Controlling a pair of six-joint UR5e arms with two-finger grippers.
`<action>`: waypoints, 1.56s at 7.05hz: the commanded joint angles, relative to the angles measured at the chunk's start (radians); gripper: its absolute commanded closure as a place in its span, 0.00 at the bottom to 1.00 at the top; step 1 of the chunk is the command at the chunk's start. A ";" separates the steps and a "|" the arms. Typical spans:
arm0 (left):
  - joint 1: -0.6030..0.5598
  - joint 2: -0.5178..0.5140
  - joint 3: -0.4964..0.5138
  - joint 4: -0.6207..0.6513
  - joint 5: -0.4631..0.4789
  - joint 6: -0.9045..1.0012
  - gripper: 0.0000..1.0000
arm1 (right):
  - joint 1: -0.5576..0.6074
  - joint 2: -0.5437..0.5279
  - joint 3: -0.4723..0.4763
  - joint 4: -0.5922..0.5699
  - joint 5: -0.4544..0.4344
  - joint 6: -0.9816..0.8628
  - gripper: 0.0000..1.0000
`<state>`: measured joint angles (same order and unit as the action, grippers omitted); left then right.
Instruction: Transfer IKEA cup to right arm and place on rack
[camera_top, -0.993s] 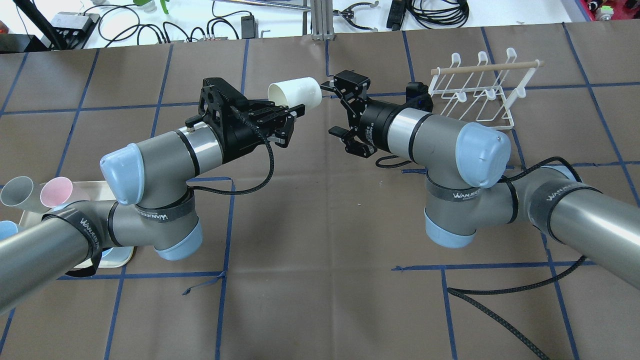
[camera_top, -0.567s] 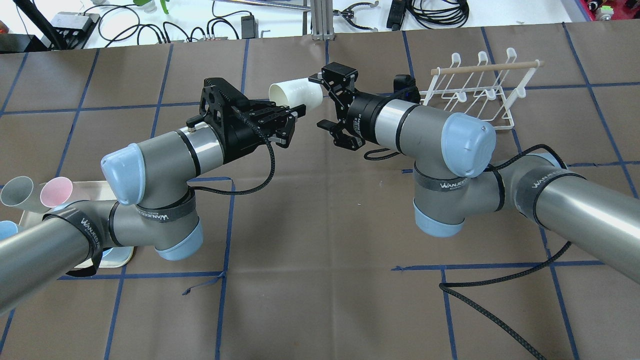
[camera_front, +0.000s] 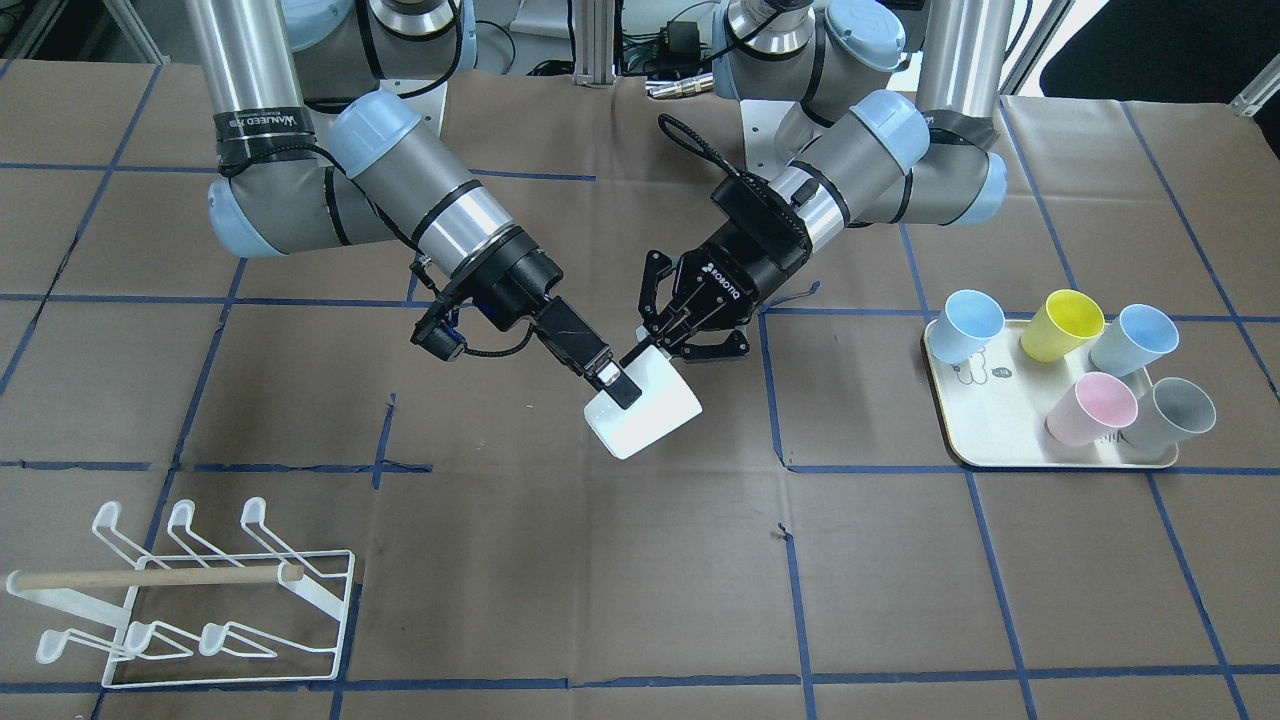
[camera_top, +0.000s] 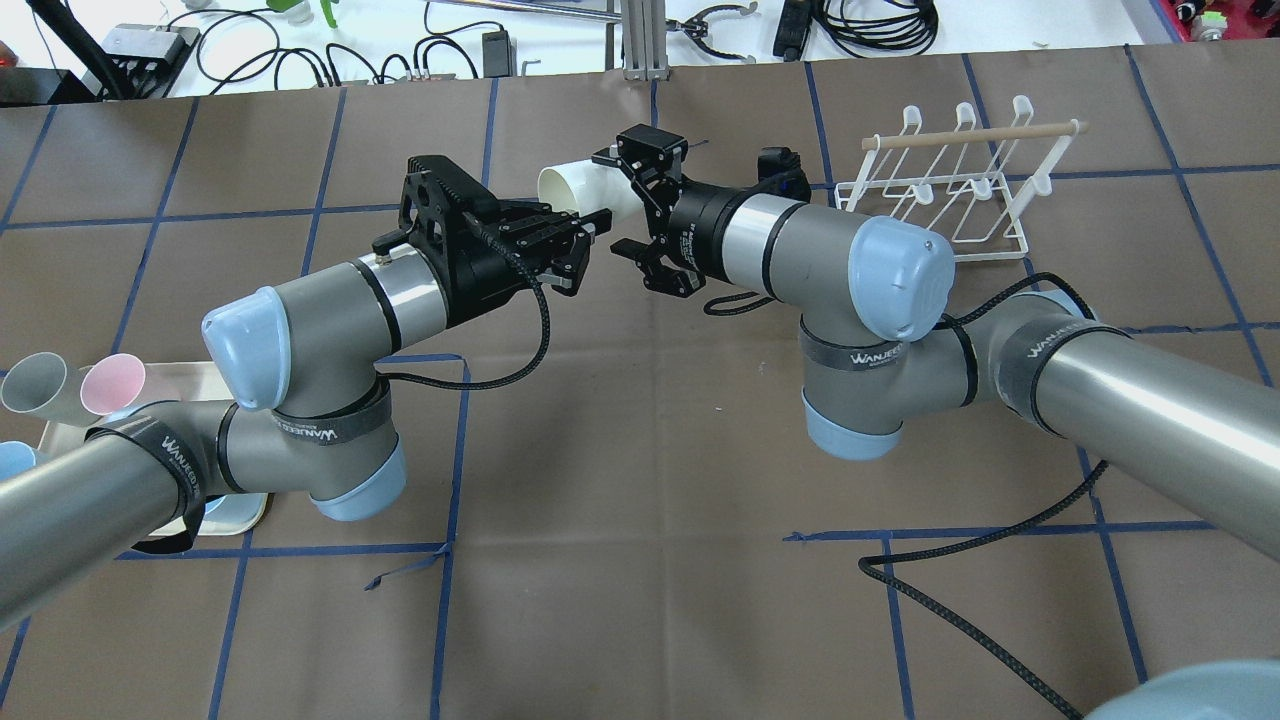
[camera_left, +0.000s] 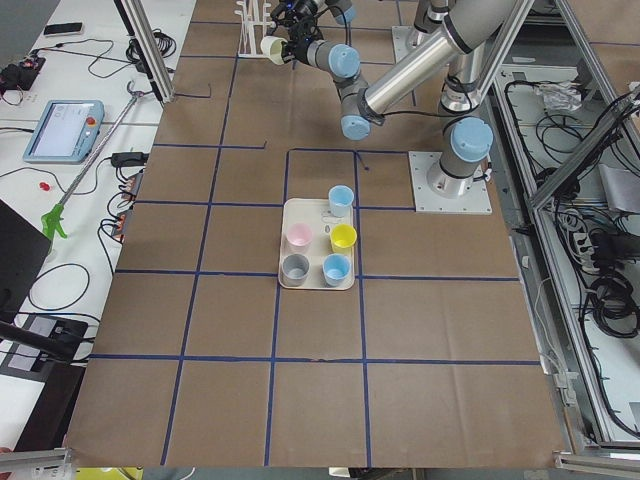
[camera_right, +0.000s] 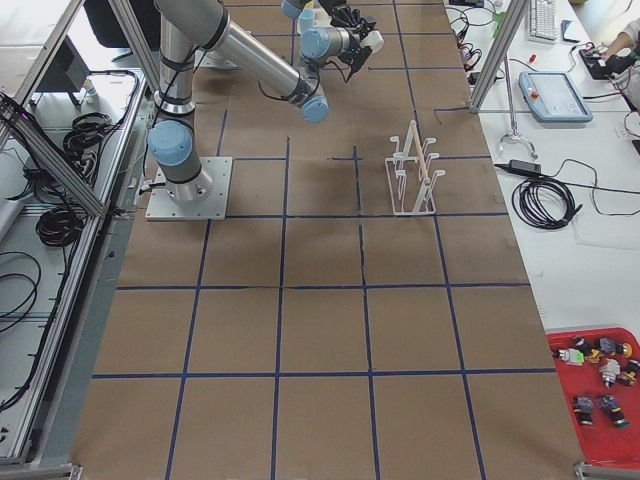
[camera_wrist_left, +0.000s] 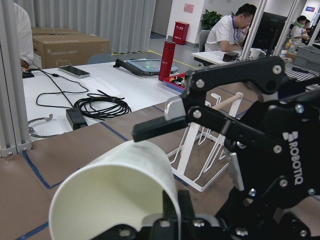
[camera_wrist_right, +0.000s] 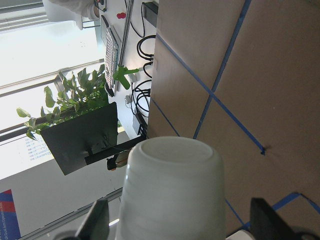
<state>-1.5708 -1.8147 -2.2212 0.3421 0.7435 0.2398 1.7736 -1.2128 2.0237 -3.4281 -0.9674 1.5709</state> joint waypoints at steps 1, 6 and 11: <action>0.000 0.002 0.000 0.002 0.000 0.000 1.00 | 0.010 0.018 -0.019 0.009 -0.001 0.003 0.02; 0.000 0.002 0.000 0.002 0.000 -0.004 1.00 | 0.012 0.036 -0.037 0.015 0.001 0.003 0.04; 0.000 0.005 -0.002 0.002 0.002 -0.019 1.00 | 0.010 0.050 -0.057 0.015 0.001 0.003 0.23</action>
<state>-1.5715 -1.8106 -2.2222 0.3436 0.7455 0.2220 1.7848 -1.1634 1.9671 -3.4131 -0.9665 1.5739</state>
